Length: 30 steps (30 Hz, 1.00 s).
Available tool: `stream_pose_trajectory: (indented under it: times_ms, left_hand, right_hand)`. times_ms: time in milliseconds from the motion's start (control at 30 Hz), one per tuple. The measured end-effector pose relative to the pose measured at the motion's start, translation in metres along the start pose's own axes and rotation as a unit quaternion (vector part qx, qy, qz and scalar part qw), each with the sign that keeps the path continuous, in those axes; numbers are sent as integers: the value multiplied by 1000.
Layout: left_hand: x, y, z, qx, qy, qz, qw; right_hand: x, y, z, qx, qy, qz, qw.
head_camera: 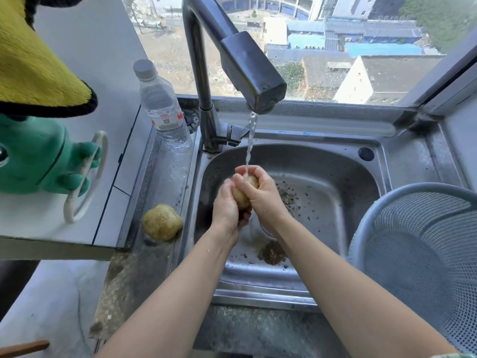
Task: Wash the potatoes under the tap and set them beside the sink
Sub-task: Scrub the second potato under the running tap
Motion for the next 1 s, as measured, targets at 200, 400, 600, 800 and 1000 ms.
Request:
stream_pose_trajectory:
  times_ms: [200, 400, 600, 800, 1000]
  left_hand:
    - [-5, -5, 0, -46, -7, 1, 999]
    - [-4, -4, -3, -67, -36, -1, 997]
    - [5, -12, -7, -109, -59, -40, 991]
    - [9, -9, -4, -117, -135, -32, 983]
    - [0, -14, 6, -31, 122, -71, 989]
  right_hand:
    - [9, -2, 0, 38, 15, -165, 985]
    - [8, 3, 1, 40, 32, -142, 989]
    - [-3, 11, 1, 20, 17, -50, 998]
    - [6, 5, 5, 36, 24, -71, 997]
    - [-7, 4, 10, 12, 4, 50, 999]
Point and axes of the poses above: each hand's wrist, its own y-axis towards the middle knuckle, its own x-axis out of the palm, z = x × y, the point moved 9 cm from there along y, towards the middle knuckle, and after that the axes turned 7 degrees about x, right-handed, at the moved point
